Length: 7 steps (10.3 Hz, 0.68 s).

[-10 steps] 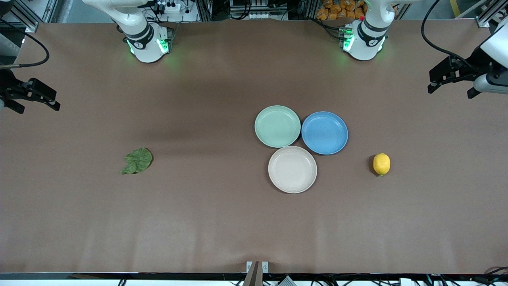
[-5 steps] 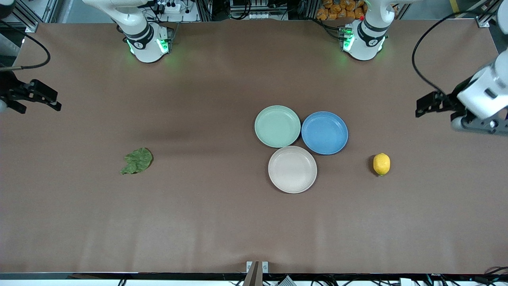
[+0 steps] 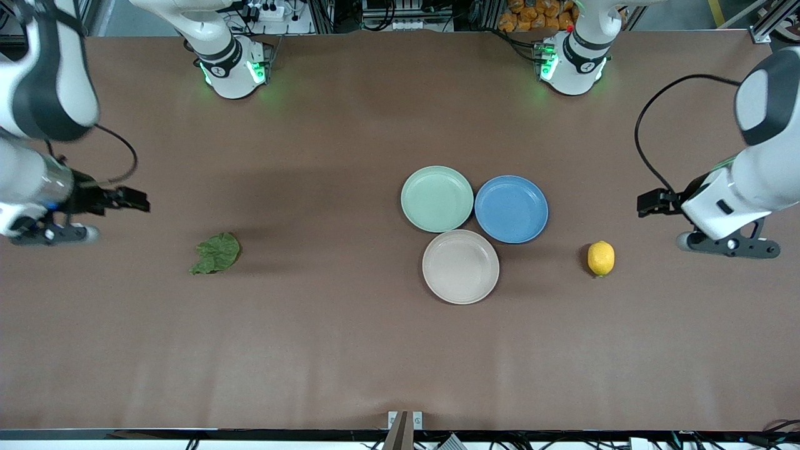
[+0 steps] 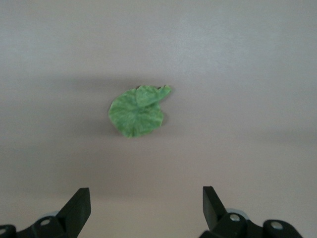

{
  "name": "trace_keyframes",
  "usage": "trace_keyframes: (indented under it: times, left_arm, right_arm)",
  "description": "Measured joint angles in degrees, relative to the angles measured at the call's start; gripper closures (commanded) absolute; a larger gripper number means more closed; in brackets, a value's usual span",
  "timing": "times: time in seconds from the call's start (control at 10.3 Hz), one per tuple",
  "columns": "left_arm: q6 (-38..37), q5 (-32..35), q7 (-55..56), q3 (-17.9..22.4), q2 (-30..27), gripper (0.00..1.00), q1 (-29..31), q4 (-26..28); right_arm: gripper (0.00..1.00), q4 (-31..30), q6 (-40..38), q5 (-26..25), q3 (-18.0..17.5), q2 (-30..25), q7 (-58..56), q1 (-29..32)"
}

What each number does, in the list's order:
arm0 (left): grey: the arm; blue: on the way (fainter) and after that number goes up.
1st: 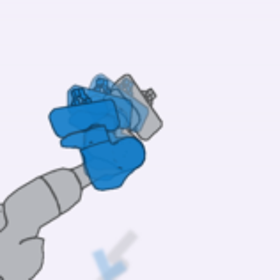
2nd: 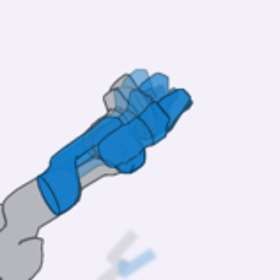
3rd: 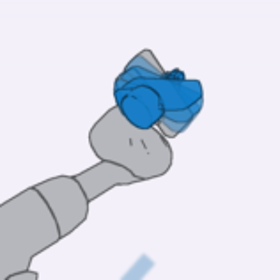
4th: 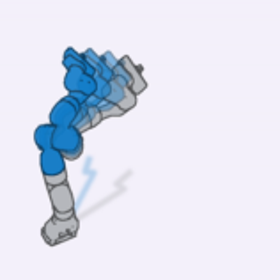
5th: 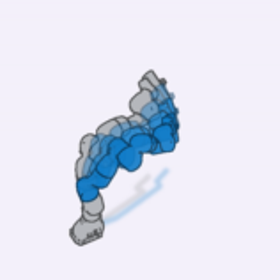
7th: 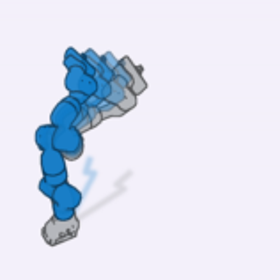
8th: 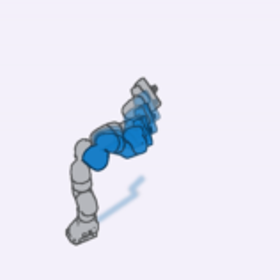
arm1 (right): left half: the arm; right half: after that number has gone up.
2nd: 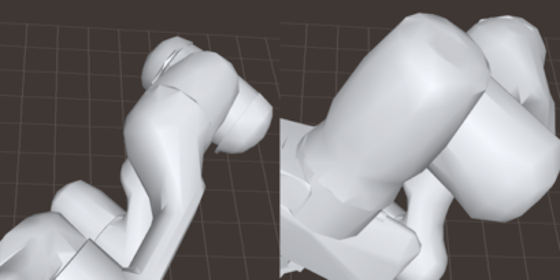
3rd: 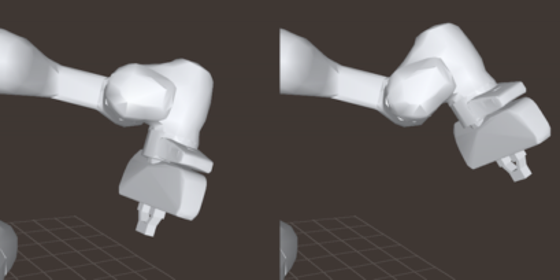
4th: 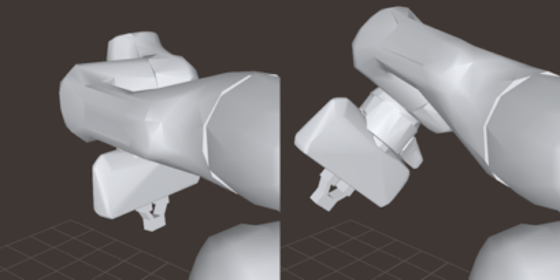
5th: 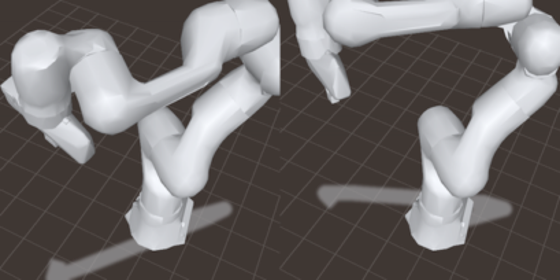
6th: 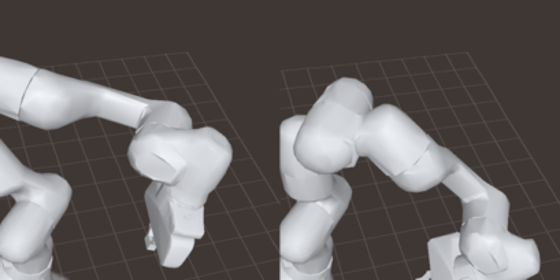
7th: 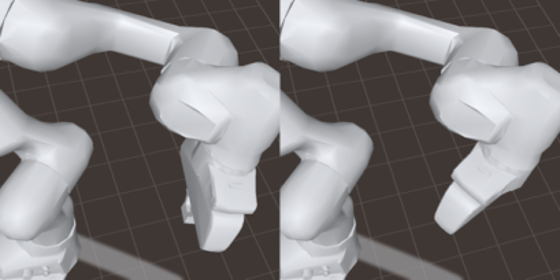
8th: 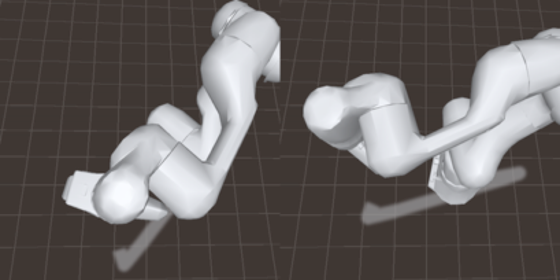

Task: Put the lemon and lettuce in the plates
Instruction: 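Reach the right gripper to the lettuce while the left gripper reaches the lemon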

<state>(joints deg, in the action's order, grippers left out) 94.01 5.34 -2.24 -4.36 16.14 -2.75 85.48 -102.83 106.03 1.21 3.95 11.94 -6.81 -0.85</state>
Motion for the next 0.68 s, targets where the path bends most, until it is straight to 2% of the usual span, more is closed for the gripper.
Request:
trace_keyframes:
  times: [0.29, 0.49, 0.68]
  left_arm:
    - [6.65, 0.51, 0.1, 0.13, 4.41, 0.0, 0.8, 1.64]
    - [14.67, 0.51, 0.1, 0.18, 5.93, 0.0, 2.4, 6.66]
    - [21.99, 0.51, 0.1, 0.18, 6.39, 0.0, 2.9, 12.33]
  right_arm:
    - [0.0, -6.61, 13.45, 3.82, -0.12, 6.58, 0.0, -0.01]
    - [0.0, -11.15, 23.92, 4.66, -0.55, 9.93, 0.0, -0.03]
    - [0.0, -12.32, 30.11, 4.7, -0.71, 13.58, 0.0, -0.03]
